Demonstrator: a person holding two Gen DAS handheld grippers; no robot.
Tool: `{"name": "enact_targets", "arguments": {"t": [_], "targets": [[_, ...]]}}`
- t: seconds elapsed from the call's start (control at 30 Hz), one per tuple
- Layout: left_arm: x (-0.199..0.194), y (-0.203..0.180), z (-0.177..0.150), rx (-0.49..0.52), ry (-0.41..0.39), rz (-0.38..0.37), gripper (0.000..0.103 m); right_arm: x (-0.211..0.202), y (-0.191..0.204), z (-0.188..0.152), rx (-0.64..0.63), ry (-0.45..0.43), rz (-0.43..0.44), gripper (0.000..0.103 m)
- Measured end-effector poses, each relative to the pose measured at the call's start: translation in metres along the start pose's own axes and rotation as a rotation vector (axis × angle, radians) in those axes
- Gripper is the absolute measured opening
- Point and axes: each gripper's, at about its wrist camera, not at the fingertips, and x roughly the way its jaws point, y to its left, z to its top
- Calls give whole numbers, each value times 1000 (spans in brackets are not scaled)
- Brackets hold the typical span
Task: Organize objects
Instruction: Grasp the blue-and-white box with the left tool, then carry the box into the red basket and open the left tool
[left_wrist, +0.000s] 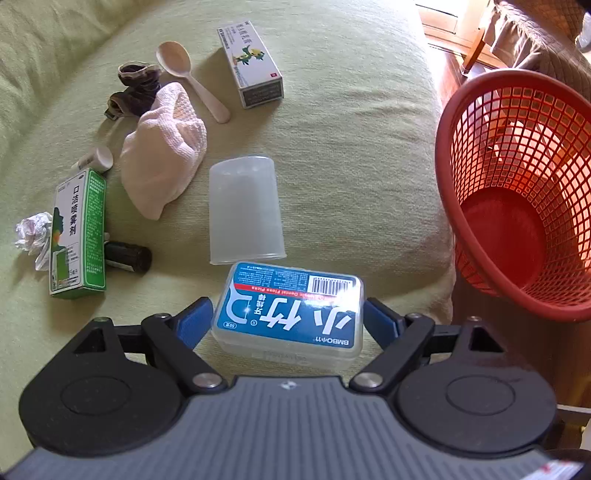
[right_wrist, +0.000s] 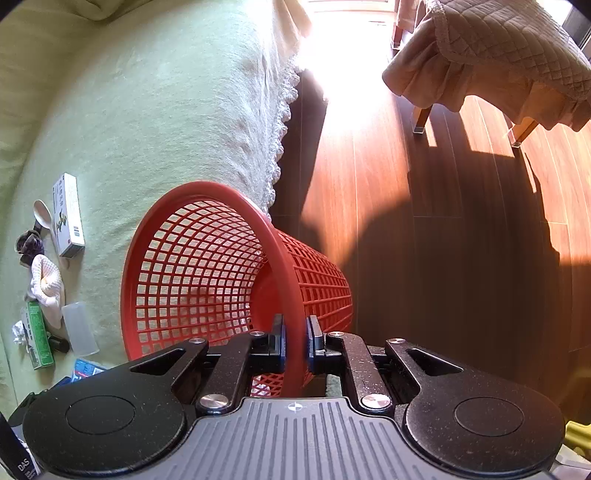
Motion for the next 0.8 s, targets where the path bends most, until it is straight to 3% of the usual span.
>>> {"name": "enact_targets", "arguments": {"t": [0.37, 0.8], "targets": [[-61, -4, 32, -91, 8, 24, 85, 5, 3, 13, -43, 29, -1, 7], [-105, -52, 78, -31, 16, -129, 85, 0, 14, 6, -70, 9, -21, 7]]}}
